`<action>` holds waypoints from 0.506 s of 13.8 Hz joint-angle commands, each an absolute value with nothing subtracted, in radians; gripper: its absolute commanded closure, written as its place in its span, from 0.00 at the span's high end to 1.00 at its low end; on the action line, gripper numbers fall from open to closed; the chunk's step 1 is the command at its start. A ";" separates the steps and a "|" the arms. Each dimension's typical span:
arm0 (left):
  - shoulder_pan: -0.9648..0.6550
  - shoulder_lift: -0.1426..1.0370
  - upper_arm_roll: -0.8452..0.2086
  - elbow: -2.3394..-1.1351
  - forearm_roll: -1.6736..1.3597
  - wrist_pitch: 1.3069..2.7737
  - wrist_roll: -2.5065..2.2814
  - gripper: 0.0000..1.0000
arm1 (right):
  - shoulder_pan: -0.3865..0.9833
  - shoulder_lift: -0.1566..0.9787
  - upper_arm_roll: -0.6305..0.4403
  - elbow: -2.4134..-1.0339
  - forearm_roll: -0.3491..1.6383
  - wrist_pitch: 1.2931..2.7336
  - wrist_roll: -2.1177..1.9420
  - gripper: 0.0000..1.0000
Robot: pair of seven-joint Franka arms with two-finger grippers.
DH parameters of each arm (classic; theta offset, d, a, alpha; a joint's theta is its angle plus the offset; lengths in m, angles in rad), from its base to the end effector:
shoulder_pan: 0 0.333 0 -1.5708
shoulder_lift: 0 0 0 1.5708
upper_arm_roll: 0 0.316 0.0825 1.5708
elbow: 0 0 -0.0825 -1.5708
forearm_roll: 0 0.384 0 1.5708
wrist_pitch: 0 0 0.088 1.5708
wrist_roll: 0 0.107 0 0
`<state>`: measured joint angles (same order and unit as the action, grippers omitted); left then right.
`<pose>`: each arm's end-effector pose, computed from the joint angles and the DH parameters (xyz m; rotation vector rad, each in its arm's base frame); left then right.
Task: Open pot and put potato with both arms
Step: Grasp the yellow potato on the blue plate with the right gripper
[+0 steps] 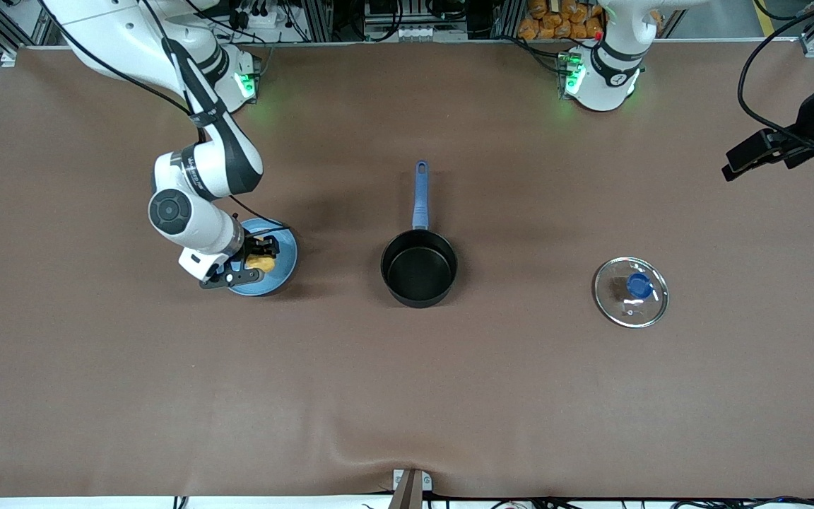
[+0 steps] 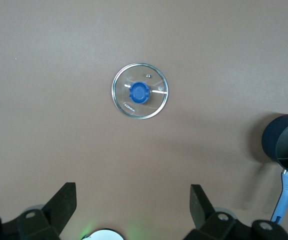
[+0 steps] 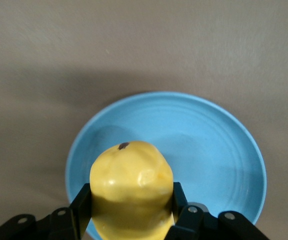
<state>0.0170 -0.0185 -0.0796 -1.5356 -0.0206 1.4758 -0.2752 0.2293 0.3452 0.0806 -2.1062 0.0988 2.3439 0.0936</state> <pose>0.5380 -0.0365 0.6429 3.1116 0.3297 -0.0688 0.5414 0.1747 0.2437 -3.0572 -0.2146 0.1902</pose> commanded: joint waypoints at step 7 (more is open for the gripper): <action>0.018 -0.018 -0.061 -1.519 -0.044 1.451 -0.247 1.00 | 0.322 0.344 0.078 -1.806 0.161 2.064 0.282 0.00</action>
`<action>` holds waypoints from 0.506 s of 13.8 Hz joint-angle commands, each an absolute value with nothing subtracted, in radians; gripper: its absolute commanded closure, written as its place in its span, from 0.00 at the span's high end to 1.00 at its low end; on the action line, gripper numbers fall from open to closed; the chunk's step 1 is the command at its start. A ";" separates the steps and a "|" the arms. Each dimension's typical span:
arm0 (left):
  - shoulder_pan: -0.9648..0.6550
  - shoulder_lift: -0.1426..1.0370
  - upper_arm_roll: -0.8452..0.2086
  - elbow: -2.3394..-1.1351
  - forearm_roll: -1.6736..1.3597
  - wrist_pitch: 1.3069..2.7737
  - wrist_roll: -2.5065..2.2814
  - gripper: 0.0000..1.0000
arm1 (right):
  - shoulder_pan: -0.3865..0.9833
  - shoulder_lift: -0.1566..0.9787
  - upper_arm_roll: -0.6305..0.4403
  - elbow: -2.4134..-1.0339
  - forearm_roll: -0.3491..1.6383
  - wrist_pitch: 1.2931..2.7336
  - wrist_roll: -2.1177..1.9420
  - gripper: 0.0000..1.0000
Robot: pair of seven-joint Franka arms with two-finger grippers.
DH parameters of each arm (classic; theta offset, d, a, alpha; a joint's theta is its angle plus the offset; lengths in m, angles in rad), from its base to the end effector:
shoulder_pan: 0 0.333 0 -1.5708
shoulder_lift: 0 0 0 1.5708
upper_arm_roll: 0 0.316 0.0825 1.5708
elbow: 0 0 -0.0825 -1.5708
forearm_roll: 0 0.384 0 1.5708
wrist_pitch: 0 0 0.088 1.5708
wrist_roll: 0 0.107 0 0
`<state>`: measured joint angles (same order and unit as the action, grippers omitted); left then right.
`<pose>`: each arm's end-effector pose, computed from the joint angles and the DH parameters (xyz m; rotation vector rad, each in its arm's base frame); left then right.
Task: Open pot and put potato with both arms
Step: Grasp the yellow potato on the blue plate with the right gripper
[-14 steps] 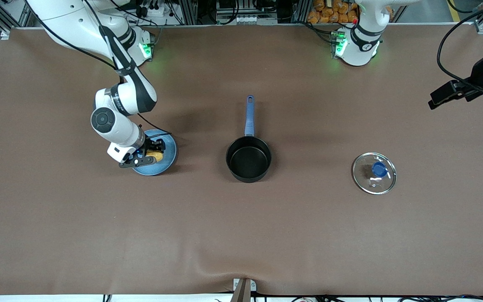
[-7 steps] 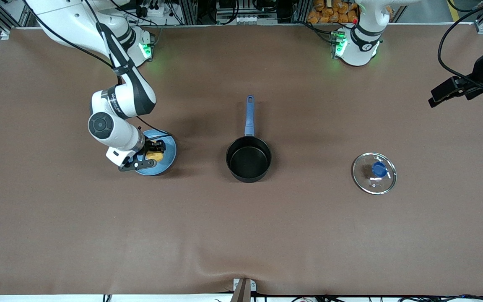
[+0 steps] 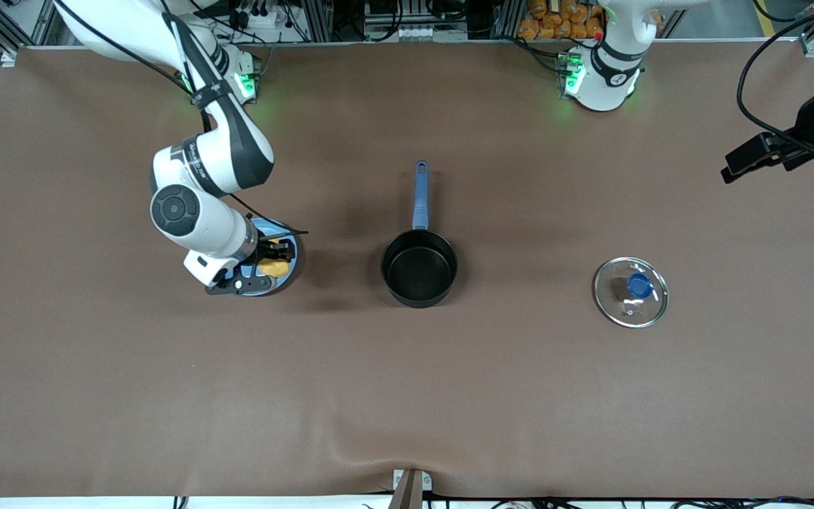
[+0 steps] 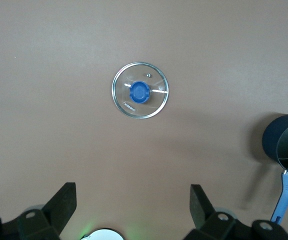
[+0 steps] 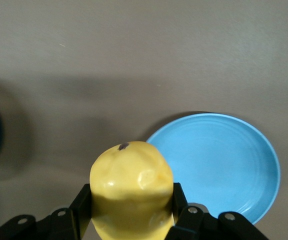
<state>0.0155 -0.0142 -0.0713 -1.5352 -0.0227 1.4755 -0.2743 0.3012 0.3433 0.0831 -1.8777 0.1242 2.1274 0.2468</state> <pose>0.5395 -0.0331 0.6408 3.1085 0.3384 -0.0758 0.5714 0.2341 0.3224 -3.0387 -0.0963 0.1964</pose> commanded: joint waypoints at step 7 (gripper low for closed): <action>0.032 -0.017 -0.060 -1.517 -0.041 1.436 -0.235 1.00 | 0.431 0.458 0.078 -1.550 0.189 2.036 0.457 0.00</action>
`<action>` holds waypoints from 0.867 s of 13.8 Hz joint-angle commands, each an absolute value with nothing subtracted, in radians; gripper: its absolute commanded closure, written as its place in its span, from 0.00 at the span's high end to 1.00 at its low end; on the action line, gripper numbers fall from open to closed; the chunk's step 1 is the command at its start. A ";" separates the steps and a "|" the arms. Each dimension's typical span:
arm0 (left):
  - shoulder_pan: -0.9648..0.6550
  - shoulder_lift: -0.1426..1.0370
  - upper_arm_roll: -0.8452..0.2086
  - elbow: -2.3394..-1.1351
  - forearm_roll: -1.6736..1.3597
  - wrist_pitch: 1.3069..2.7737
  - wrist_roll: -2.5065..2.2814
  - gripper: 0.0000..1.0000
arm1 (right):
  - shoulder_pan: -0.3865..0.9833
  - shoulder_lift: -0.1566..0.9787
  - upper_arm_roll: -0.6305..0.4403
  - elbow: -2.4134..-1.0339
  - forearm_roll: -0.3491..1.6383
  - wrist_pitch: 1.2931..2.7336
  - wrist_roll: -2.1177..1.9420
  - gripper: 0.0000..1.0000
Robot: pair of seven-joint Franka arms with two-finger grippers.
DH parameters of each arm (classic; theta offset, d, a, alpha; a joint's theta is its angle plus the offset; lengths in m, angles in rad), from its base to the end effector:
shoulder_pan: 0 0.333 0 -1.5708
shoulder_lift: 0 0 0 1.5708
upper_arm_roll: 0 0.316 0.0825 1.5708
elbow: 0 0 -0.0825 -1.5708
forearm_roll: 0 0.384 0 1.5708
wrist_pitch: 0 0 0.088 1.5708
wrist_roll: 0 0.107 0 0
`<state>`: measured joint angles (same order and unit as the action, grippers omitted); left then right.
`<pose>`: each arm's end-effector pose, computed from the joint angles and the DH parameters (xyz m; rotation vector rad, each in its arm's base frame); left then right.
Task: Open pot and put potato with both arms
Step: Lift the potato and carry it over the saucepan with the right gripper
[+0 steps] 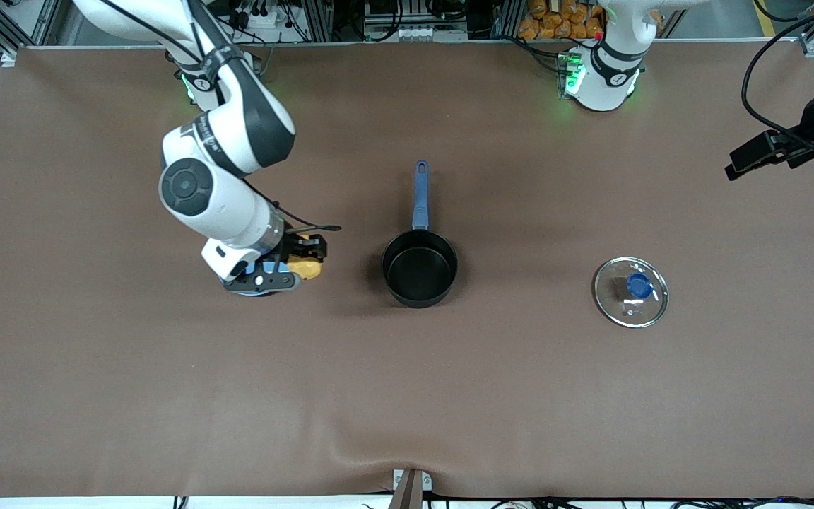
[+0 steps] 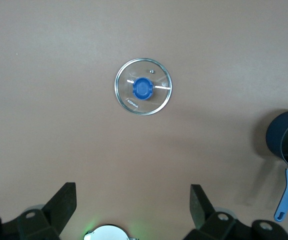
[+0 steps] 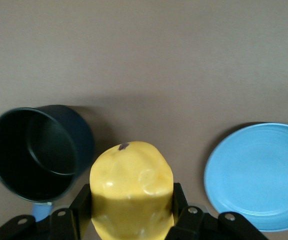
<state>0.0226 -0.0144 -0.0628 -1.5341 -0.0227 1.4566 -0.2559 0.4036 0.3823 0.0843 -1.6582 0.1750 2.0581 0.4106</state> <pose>0.5378 -0.0245 0.6398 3.1099 0.3338 -0.1027 0.5853 0.3145 0.3915 -2.9640 0.0145 0.0963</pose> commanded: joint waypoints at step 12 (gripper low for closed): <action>0.032 -0.012 -0.066 -1.517 -0.044 1.442 -0.233 1.00 | 0.656 0.752 0.067 -1.233 0.101 1.974 0.761 0.00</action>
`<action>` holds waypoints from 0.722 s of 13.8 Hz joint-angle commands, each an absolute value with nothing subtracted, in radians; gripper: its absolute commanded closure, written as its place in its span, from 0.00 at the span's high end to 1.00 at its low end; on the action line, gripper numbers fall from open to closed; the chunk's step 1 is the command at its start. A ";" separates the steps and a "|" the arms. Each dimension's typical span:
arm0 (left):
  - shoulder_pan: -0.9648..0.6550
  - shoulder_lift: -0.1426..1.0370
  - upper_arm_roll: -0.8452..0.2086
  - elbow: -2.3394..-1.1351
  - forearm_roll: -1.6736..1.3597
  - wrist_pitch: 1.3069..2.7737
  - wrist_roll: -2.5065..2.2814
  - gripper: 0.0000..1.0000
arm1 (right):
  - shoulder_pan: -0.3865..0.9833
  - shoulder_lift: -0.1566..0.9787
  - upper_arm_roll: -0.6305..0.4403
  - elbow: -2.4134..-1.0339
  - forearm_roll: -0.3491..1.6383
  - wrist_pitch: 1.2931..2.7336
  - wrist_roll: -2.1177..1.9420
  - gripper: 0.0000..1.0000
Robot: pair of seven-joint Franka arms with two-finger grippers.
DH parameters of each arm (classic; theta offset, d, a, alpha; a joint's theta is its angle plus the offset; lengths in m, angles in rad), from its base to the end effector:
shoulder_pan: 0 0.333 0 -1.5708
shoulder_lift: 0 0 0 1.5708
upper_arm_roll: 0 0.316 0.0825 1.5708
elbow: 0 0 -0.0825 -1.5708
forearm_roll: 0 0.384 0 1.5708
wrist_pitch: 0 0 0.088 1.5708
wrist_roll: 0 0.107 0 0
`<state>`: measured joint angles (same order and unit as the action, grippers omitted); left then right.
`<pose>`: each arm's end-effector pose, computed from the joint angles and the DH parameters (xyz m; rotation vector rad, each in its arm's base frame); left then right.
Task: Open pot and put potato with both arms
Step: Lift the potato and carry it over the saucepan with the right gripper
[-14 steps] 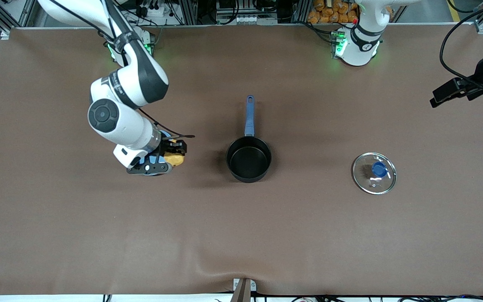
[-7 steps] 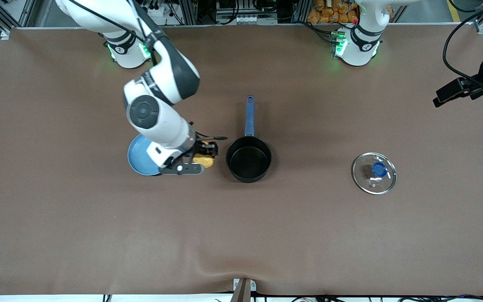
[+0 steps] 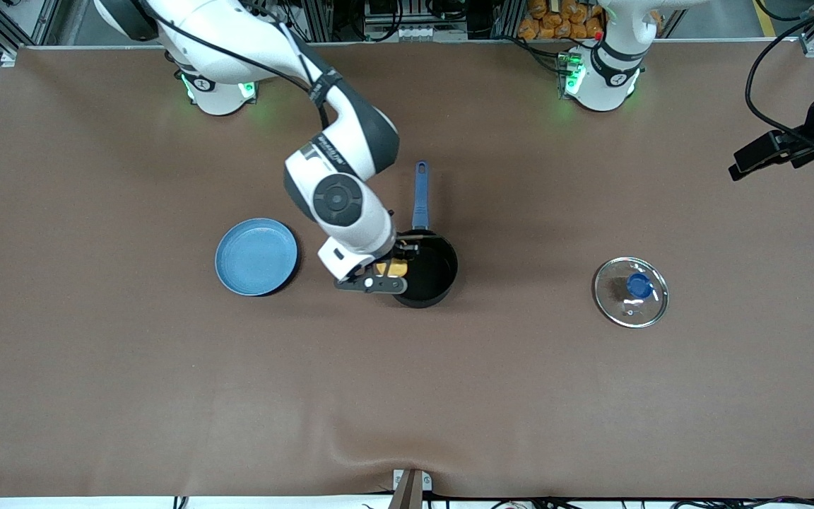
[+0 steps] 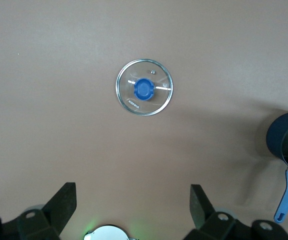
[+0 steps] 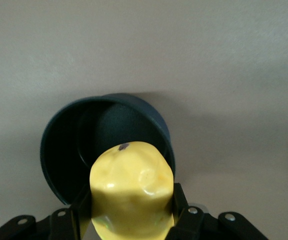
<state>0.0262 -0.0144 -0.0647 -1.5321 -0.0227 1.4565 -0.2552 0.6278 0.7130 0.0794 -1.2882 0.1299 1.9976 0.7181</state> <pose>0.5378 -0.0236 0.6407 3.1095 0.3353 -0.0997 0.5668 0.4764 0.3275 -3.0067 0.1266 0.1698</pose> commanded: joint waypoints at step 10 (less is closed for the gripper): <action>0.026 -0.012 -0.069 -1.520 -0.043 1.447 -0.235 1.00 | 0.710 0.890 0.058 -1.135 0.064 2.059 0.827 0.00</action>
<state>0.0229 -0.0143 -0.0693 -1.5321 -0.0227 1.4566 -0.2552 0.6873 0.8317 0.0732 -1.2225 0.0862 2.0698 0.7878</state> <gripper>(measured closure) 0.000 0.330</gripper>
